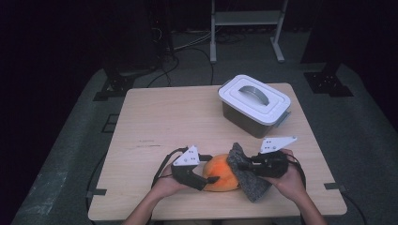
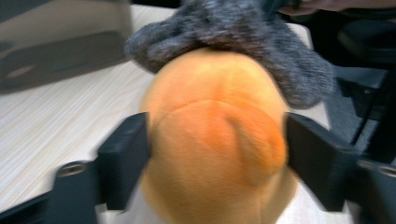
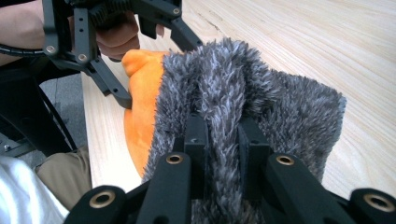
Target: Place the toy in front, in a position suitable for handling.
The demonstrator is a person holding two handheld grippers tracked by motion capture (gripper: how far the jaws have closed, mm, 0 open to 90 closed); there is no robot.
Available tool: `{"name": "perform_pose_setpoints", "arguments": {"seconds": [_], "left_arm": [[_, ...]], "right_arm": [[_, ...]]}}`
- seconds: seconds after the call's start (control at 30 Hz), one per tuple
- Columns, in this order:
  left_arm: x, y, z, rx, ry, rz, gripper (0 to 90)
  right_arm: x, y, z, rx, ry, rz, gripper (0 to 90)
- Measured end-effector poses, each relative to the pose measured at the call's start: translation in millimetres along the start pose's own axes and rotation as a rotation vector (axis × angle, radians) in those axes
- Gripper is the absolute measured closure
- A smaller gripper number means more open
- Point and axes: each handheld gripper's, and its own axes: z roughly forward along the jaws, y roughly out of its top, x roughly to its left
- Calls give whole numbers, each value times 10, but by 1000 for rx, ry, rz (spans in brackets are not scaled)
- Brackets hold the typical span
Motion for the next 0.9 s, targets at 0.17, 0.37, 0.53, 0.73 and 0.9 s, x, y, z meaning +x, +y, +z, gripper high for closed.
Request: {"name": "perform_pose_setpoints", "arguments": {"seconds": [0.17,0.37,0.53,0.73,0.9], "left_arm": [[-60,23,27,-25,-1,56,425],[-77,35,9,-23,19,74,446],[-56,49,13,-31,20,62,447],[-160,134,89,-37,-1,93,432],[-198,126,94,-32,-3,100,421]], "right_arm": [[157,177,-52,-60,3,-56,773],[272,232,74,-5,-1,-132,771],[163,174,-43,27,-56,-103,773],[364,347,-9,-6,-31,-170,770],[428,359,56,32,-27,-203,771]]}}
